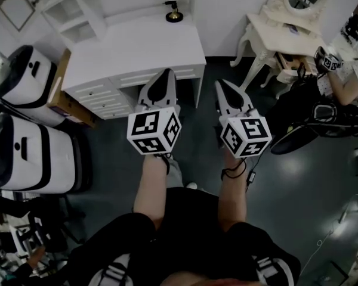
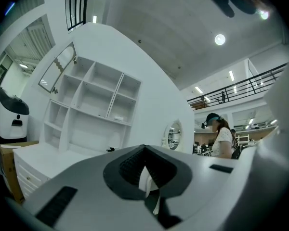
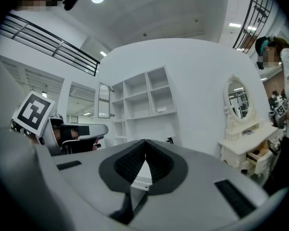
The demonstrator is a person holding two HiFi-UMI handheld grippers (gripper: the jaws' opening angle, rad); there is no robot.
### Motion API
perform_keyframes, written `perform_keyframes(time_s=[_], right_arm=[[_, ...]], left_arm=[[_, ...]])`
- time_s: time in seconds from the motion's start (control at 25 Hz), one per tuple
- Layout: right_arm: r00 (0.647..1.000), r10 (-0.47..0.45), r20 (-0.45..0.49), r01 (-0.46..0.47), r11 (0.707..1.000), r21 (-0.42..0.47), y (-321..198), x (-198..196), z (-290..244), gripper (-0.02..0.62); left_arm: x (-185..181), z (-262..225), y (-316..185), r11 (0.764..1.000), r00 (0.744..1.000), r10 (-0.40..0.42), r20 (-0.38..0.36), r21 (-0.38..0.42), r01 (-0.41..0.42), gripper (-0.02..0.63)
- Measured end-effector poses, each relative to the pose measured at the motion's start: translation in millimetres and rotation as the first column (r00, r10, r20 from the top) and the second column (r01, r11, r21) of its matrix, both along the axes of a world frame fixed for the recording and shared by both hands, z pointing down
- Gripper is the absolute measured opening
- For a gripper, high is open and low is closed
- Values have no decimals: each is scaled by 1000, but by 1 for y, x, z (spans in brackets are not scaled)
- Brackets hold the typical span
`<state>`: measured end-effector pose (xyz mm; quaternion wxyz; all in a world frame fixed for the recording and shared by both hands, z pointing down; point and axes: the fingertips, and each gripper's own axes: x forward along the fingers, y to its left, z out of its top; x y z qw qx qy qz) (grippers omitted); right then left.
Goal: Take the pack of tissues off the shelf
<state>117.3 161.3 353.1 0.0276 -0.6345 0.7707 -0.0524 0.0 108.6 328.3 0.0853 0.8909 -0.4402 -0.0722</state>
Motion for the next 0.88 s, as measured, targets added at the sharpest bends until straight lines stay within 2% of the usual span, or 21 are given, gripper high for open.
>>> perform_keyframes(time_s=[0.36, 0.52, 0.72, 0.88], right_arm=[[997, -82, -14, 82, 997, -8, -88, -35, 12, 18], [995, -103, 18, 103, 995, -15, -132, -45, 18, 18], [994, -77, 79, 79, 997, -18, -186, -53, 27, 18], [994, -28, 101, 28, 1000, -4, -222, -58, 22, 18]], left_arm=[[-32, 18, -81, 997, 997, -70, 16, -31, 71, 9], [-47, 25, -121, 993, 994, -102, 41, -48, 104, 9], [-69, 32, -172, 989, 988, -131, 82, -63, 137, 9], [-85, 32, -209, 988, 988, -131, 85, -69, 137, 9]])
